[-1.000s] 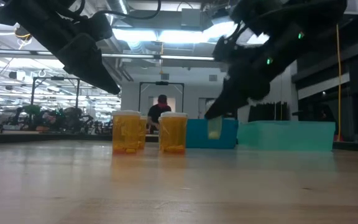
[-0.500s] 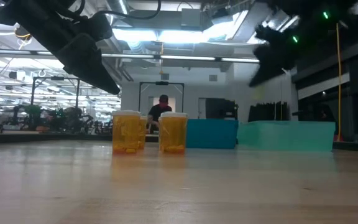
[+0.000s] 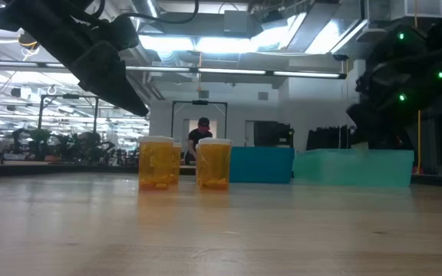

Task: Pick and place medicine bottles into bin by pill shape (circle, oval)
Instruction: Put the yellow pill bottle into the green transparent bin, then put the orange pill bottle into the blue bin

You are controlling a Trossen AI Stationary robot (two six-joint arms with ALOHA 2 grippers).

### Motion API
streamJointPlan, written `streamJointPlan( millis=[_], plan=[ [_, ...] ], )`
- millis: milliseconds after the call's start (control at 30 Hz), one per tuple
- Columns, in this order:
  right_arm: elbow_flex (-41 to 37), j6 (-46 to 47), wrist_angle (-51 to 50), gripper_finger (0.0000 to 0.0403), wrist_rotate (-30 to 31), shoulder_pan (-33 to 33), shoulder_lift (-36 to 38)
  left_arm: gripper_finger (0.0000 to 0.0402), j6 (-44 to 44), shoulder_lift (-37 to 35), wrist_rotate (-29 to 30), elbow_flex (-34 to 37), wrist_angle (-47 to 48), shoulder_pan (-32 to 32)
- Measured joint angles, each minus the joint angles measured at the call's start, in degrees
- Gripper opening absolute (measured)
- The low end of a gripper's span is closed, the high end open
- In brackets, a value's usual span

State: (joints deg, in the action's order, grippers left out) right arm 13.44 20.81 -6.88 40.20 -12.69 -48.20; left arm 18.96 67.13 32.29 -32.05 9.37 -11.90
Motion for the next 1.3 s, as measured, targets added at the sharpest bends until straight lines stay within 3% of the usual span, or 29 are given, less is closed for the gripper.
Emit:
streamJointPlan(
  millis=[267, 433, 933, 1300],
  plan=[
    [-4.2, 0.2, 3.3, 0.0088, -7.0, -6.3, 0.4, 0.0277, 0.0, 0.0, 0.0, 0.0, 0.0, 0.0],
    [-4.2, 0.3, 3.3, 0.0091, -8.4, -8.1, 0.4, 0.0277, 0.0, 0.0, 0.0, 0.0, 0.0, 0.0],
    [-4.1, -0.5, 3.5, 0.0174, -8.4, -10.1, 0.4, 0.0277, 0.0, 0.0, 0.0, 0.0, 0.0, 0.0],
    [5.4, -5.8, -0.5, 0.0183, -8.7, -10.0, 0.4, 0.0277, 0.0, 0.0, 0.0, 0.0, 0.0, 0.0]
  ],
)
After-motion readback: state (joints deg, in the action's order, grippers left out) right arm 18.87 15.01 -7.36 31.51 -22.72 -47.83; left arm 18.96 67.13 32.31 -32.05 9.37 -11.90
